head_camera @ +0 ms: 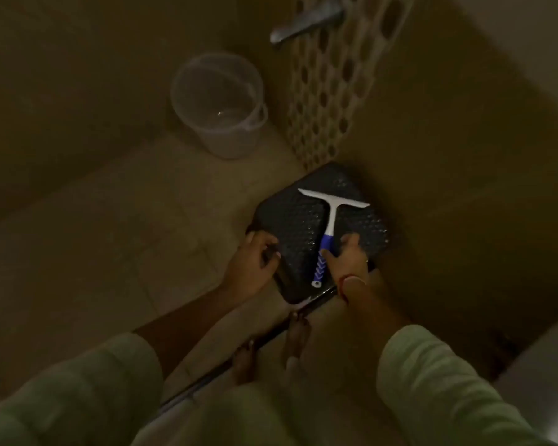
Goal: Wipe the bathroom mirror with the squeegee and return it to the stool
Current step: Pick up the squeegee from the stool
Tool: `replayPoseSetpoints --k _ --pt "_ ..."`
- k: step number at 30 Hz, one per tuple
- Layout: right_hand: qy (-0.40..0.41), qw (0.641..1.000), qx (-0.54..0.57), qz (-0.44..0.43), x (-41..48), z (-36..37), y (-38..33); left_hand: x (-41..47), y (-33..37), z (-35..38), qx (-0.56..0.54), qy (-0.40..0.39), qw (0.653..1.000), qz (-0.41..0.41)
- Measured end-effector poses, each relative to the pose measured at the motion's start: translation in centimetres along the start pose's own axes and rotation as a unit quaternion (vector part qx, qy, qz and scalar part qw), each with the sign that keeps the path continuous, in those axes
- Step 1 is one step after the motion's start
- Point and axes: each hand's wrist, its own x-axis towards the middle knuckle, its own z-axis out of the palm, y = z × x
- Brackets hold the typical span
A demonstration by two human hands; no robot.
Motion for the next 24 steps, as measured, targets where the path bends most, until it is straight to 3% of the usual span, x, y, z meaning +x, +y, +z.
replayPoseSetpoints --k 7,14,24 --pt "0.064 0.997 -0.036 0.031 3.0 4.7 0.7 -1.4 -3.1 3.0 -0.008 -0.002 0.999 -0.049" --pt "0.1 0.993 0.024 0.065 3.9 6.5 1.0 -1.7 -3.2 2.4 0.0 0.001 0.999 -0.047" --pt "0.169 0.975 0.144 -0.009 -6.1 -2.2 -2.6 -2.5 4.0 -4.1 -0.052 -0.034 0.998 0.01"
